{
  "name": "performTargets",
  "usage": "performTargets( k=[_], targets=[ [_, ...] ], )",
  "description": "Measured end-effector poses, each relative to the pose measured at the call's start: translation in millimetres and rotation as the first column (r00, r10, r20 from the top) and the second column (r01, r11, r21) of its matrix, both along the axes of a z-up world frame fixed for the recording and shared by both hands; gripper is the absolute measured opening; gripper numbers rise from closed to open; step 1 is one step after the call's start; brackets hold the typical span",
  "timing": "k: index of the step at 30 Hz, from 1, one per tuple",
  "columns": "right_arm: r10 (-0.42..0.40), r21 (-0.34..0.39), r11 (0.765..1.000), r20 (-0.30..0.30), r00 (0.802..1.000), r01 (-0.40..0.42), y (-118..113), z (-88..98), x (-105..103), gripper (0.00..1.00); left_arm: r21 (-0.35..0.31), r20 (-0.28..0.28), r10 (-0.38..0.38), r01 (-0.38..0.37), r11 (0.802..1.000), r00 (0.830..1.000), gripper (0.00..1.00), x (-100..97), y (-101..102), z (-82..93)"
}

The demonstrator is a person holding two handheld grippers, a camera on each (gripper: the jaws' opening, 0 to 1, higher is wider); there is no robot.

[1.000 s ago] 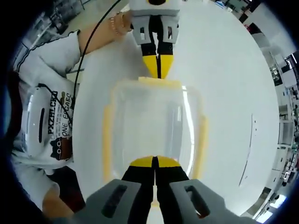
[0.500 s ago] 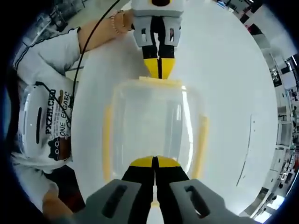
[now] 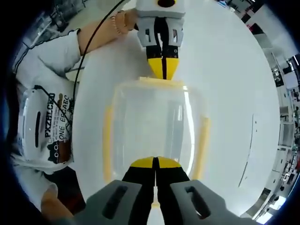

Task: Snap each plastic latch of the storage box into its locked position after aligning the lid with the box until every specified latch is closed and the lid sits flush.

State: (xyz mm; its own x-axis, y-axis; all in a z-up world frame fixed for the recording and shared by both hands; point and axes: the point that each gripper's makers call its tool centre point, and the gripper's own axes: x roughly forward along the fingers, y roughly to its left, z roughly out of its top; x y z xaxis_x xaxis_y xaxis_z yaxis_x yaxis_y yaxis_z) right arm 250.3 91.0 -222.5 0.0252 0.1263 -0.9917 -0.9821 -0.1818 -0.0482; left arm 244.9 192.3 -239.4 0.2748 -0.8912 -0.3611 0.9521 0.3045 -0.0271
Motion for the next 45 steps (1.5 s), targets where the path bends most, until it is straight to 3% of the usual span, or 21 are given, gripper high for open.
performTargets(
  k=[6,13,17,23,32,36,39,45],
  targets=[
    [-0.008,0.017,1.0,0.004,1.0,0.008,2.4,-0.9,-1.3,0.0,0.047,0.026,0.066,-0.067,0.997,0.997,0.0,13.9,20.2,-1.5],
    [-0.008,0.013,1.0,0.031,1.0,0.007,4.5,-1.8,-2.7,0.0,0.024,0.059,0.109,-0.11,0.994,0.992,0.0,16.5,29.4,24.6],
    [0.005,0.008,1.0,0.042,0.999,-0.006,4.8,-1.8,-2.4,0.0,0.04,0.061,0.097,-0.1,0.994,0.993,0.0,14.1,18.2,43.1],
    [0.053,0.031,0.998,0.061,0.997,-0.055,2.5,-0.8,-2.6,0.0,0.203,0.063,0.008,-0.021,0.979,0.998,0.0,4.2,-13.4,59.7],
    [0.024,0.125,0.992,0.024,0.999,-0.027,-2.4,0.2,0.1,0.0,0.388,-0.017,-0.032,0.036,0.921,0.999,0.0,9.2,-42.8,59.9],
    [0.025,0.143,0.989,0.025,0.999,-0.028,-4.5,-0.6,0.8,0.0,0.47,-0.063,-0.045,0.069,0.88,0.997,0.0,7.5,-52.8,47.6],
    [0.038,0.155,0.987,0.027,0.999,-0.042,-5.6,-1.3,1.4,0.0,0.509,-0.076,-0.059,0.09,0.856,0.995,0.0,10.3,-64.7,42.3],
    [0.059,0.218,0.974,0.023,0.998,-0.062,-7.2,-2.6,2.6,0.0,0.604,-0.095,-0.075,0.117,0.789,0.993,0.0,13.5,-73.2,29.2]
  ],
)
